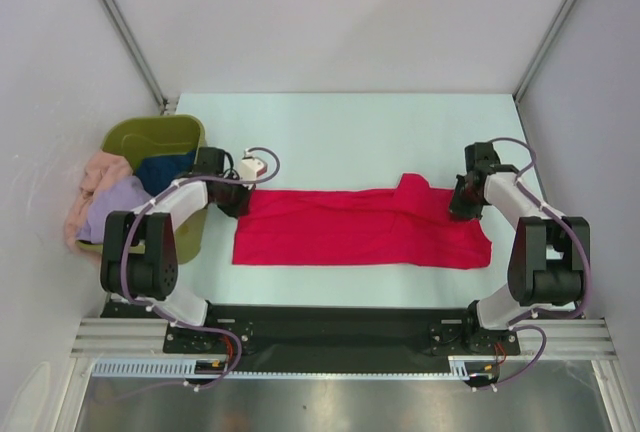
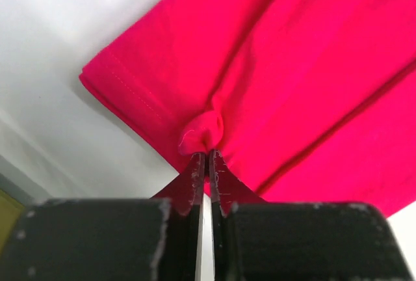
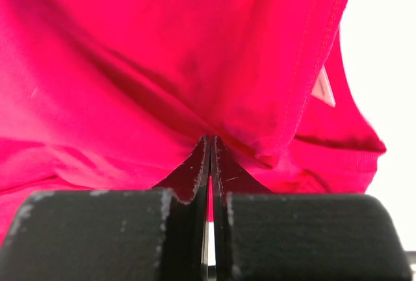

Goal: Fold and stack the t-shirts
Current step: Fold the tshirt

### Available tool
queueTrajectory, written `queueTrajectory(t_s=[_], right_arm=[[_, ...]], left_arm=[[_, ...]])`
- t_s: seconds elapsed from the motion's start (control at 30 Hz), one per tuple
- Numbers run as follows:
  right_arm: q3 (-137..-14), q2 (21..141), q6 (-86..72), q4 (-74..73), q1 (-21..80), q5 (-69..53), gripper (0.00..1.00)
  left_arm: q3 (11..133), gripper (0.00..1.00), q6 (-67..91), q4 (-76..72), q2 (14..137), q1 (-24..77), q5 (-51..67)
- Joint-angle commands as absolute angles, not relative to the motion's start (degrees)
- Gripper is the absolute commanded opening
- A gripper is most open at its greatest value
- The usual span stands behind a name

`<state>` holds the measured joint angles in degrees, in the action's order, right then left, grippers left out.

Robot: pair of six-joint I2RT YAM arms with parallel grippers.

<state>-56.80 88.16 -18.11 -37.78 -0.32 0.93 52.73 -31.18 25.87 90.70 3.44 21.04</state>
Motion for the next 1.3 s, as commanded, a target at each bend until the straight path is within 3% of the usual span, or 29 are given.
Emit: queueTrajectory(t_s=[0.0, 0.17, 0.23, 0.27, 0.3, 0.37, 0.47, 0.57, 0.77, 0.9, 1.07, 1.1, 1.23, 1.27], right_arm=[[-55.73, 86.92, -19.77, -35.95, -0.52, 3.95, 0.00], [-55.37, 87.45, -20.13, -36.39, -1.93, 6.06, 0.01], [-55.46, 87.10, -19.86, -37.09, -2.20, 5.89, 0.08], [-55.63, 87.01, -19.86, -37.52, -2.20, 6.41, 0.23], [-56.07, 86.49, -19.86, -38.49, -2.28, 6.59, 0.28], [-57.39, 85.44, -19.42, -39.55, -2.46, 6.68, 0.33], [-61.25, 82.10, -17.23, -40.87, -0.89, 5.45, 0.34], [-64.07, 82.43, -14.15, -36.84, 2.26, 0.54, 0.44], [-72.75, 96.64, -13.72, -37.00, 4.92, -3.86, 0.49], [-76.72, 102.91, -12.39, -37.44, 6.50, -5.89, 0.48], [-76.38, 106.87, -11.95, -36.57, 7.12, -6.59, 0.45], [-76.29, 107.14, -11.95, -36.48, 7.12, -6.50, 0.42], [-75.85, 107.32, -12.57, -36.39, 7.12, -5.81, 0.13], [-75.85, 107.05, -12.57, -36.56, 7.12, -5.63, 0.10]], left_arm=[[51.24, 0.07, -37.95, 25.40, 86.31, 2.99, 20.83], [52.03, 0.14, -42.01, 27.41, 85.43, 0.27, 22.59], [53.08, 0.18, -44.37, 28.47, 85.25, 0.26, 22.94], [53.35, 0.27, -45.78, 30.39, 85.17, 0.26, 22.94], [53.61, 0.33, -48.49, 31.63, 85.17, 0.26, 23.37], [54.93, 0.48, -50.70, 36.18, 85.25, 0.26, 25.22], [58.52, 0.56, -54.14, 41.90, 85.43, -1.39, 27.59], [61.26, 0.57, -52.22, 39.22, 85.78, -1.76, 28.21], [66.35, 0.57, -46.15, 36.55, 94.71, 2.11, 24.70], [70.92, 0.49, -47.19, 42.35, 100.01, 2.37, 28.90], [69.44, 0.49, -50.45, 46.32, 100.28, 3.34, 30.68], [68.82, 0.48, -50.62, 46.23, 100.37, 3.51, 30.15], [68.82, 0.35, -51.94, 49.11, 100.81, 3.52, 28.83], [68.99, 0.35, -53.16, 50.00, 100.81, 3.52, 28.83]])
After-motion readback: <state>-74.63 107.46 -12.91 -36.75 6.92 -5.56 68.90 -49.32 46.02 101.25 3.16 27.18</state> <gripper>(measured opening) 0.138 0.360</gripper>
